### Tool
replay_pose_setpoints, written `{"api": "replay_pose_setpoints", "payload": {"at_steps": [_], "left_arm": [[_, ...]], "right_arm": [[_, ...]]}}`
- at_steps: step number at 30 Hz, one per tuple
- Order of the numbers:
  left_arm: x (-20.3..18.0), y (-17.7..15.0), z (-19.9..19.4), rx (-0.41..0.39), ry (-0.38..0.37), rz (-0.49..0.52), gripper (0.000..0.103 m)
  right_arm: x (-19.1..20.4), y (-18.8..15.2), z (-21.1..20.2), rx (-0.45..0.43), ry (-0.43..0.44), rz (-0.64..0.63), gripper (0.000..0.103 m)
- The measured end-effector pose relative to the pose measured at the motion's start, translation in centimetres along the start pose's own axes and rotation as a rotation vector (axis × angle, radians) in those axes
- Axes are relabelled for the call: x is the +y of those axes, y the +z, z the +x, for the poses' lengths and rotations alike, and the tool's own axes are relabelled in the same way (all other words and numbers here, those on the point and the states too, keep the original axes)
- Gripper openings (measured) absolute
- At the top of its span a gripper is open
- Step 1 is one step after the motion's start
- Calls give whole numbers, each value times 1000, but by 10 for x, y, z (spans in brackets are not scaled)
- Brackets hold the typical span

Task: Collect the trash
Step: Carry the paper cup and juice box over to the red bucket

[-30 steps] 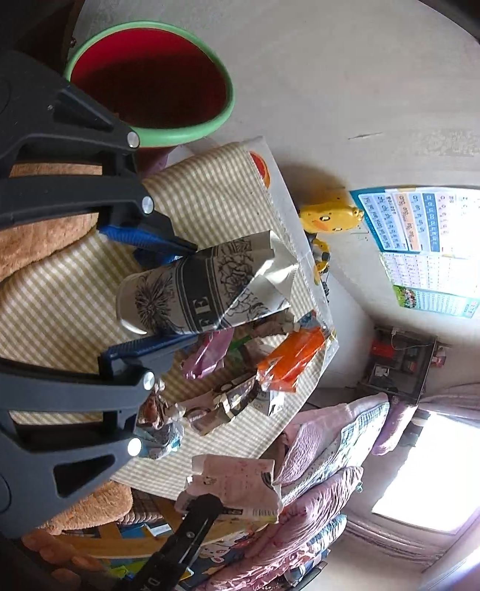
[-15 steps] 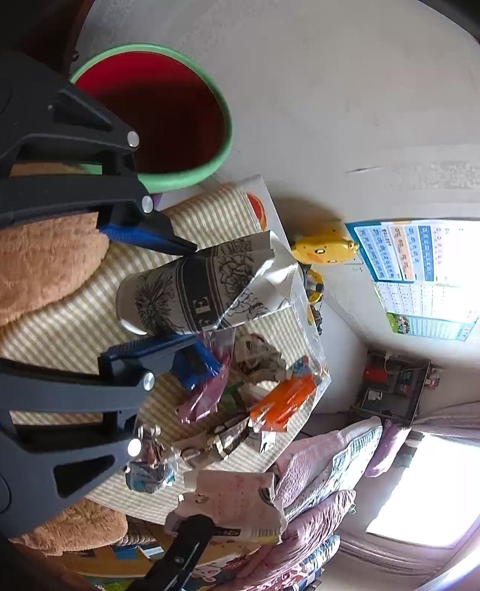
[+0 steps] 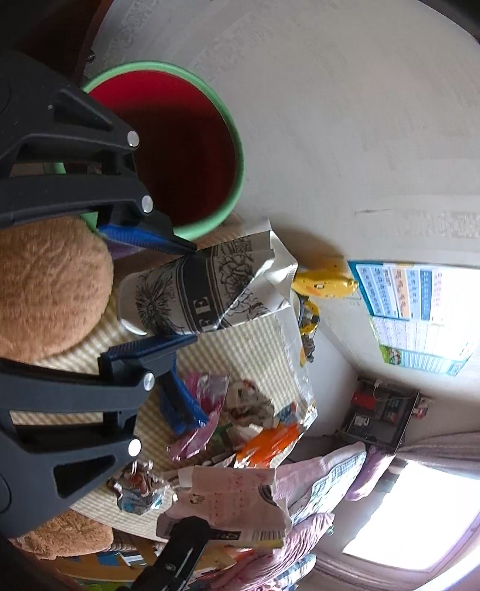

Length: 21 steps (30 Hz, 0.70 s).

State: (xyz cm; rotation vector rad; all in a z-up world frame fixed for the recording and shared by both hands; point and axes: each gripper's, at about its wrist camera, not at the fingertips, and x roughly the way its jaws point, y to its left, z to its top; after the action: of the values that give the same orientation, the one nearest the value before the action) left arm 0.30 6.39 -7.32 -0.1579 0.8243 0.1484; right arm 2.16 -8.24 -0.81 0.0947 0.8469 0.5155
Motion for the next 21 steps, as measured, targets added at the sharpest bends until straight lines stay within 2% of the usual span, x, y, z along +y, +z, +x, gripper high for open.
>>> {"api": "replay_pose_setpoints", "payload": {"at_steps": [10, 21], "left_arm": [[55, -7, -2, 6, 81, -86, 41], [112, -25, 3, 48, 185, -175, 41]], "right_arm": [[50, 6, 30, 51, 85, -75, 31], [113, 10, 67, 106, 188, -172, 31]]}}
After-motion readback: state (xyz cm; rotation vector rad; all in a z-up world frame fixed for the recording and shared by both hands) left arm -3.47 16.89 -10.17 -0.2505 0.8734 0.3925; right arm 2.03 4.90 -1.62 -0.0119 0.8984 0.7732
